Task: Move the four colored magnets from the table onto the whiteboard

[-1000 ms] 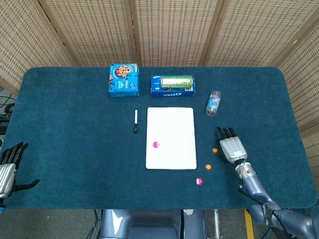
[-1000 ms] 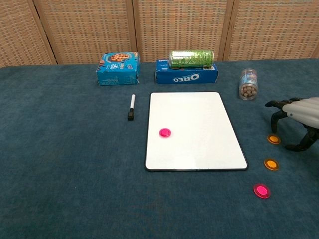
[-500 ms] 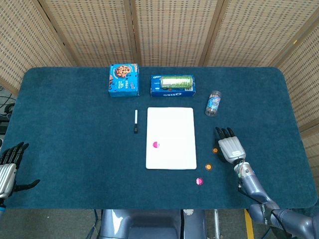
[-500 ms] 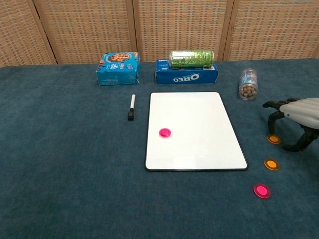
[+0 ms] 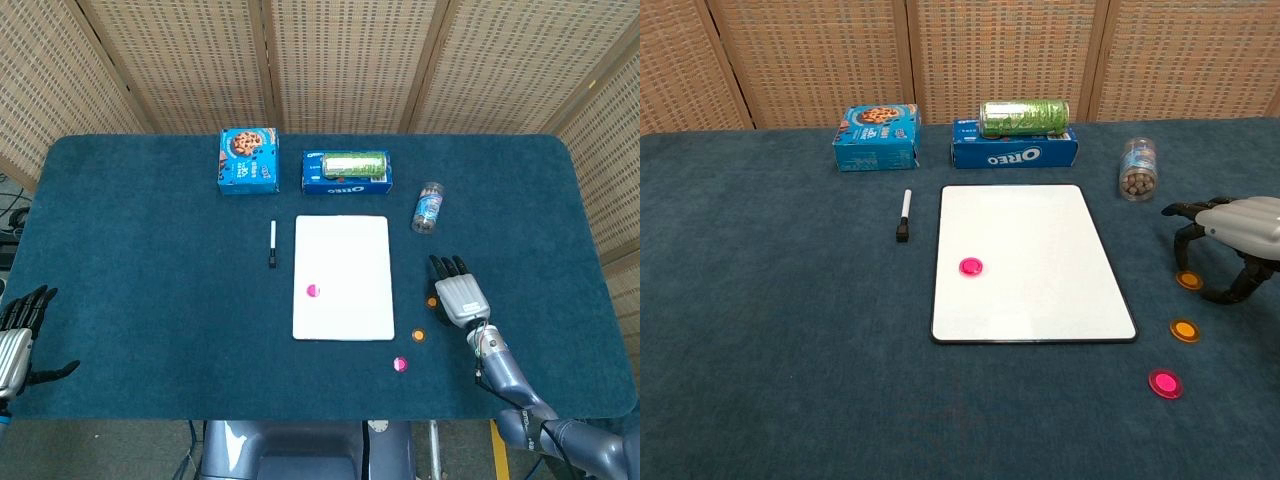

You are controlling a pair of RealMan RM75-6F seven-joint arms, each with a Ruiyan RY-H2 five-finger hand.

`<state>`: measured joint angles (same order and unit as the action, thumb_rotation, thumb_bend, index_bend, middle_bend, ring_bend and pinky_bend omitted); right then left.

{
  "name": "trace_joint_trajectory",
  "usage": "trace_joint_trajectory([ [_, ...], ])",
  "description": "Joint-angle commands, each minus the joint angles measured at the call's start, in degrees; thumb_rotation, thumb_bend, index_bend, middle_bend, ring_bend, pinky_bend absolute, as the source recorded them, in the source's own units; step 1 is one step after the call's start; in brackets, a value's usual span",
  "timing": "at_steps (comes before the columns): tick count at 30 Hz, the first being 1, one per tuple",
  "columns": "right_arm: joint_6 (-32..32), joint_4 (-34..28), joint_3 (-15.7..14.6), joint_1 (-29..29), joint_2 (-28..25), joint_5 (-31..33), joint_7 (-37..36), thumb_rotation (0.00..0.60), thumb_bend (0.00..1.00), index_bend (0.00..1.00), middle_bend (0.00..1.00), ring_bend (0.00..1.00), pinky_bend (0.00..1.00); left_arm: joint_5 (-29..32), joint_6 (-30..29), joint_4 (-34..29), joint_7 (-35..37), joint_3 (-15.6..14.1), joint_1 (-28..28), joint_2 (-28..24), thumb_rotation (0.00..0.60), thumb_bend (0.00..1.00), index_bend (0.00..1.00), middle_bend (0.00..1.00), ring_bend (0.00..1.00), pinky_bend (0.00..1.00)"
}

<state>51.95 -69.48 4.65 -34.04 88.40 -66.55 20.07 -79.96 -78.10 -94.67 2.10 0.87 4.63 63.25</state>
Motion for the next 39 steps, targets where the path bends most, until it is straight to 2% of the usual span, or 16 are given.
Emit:
trace_joint_trajectory([
  [1, 0.0, 0.0, 0.1, 0.0, 0.1, 0.0, 0.0, 0.6, 0.35, 0.4, 0.0, 0.0, 0.01, 0.0, 0.0, 0.0, 0.0, 0.0, 0.0, 0.0, 0.6, 0.0, 0.0, 0.0, 0.0, 0.0],
  [7, -0.2, 0.6, 0.2, -0.2, 0.5, 0.0, 0.3, 0.6, 0.35, 0.4, 0.0, 0.0, 0.01, 0.0, 0.1, 0.0, 0.0, 0.0, 0.0, 0.0, 0.6, 0.0, 0.0, 0.0, 0.0, 0.0],
  [15, -0.3, 1.6, 0.0, 0.1, 1.3, -0.8, -0.7, 0.6, 0.36, 0.5, 0.0, 0.0, 0.01, 0.2, 0.4, 0.1, -0.1, 0.0, 0.2, 0.1, 0.6, 0.0, 0.0, 0.0, 0.0, 0.0],
  [24, 0.6, 0.5, 0.8, 0.0, 0.5, -1.9, -1.8, 0.6, 0.36, 0.5, 0.0, 0.0, 0.01, 0.2, 0.4, 0.0, -0.1, 0.0, 0.2, 0.0, 0.6, 0.0, 0.0, 0.0, 0.0, 0.0],
  [29, -0.1, -4.4, 4.1, -2.3, -1.9, -0.5, -1.2, 0.6, 0.36, 0.5, 0.0, 0.0, 0.01, 0.2, 0.4, 0.0, -0.1, 0.0, 0.2, 0.0, 0.6, 0.0, 0.0, 0.0, 0.0, 0.0],
  [33, -1.3, -9.3, 7.5, -5.5, -3.6, 2.4, 2.1, 0.6, 0.36, 0.5, 0.0, 0.0, 0.01, 0.2, 0.4, 0.0, -0.2, 0.0, 0.3, 0.1, 0.6, 0.0, 0.0, 0.0, 0.0, 0.0],
  [36, -2.8, -12.2, 11.1, -9.4, -3.4, 7.8, 6.3, 0.6, 0.36, 0.5, 0.0, 0.0, 0.01, 0.3, 0.5, 0.0, -0.1, 0.1, 0.3, 0.0, 0.6, 0.0, 0.0, 0.0, 0.0, 0.0],
  [39, -3.5, -13.2, 13.2, -12.6, -2.4, 13.3, 10.2, 0.6, 0.36, 0.5, 0.0, 0.0, 0.01, 0.5, 0.6, 0.0, 0.3, 0.2, 0.3, -0.1, 0.6, 0.0, 0.0, 0.0, 0.0, 0.0],
])
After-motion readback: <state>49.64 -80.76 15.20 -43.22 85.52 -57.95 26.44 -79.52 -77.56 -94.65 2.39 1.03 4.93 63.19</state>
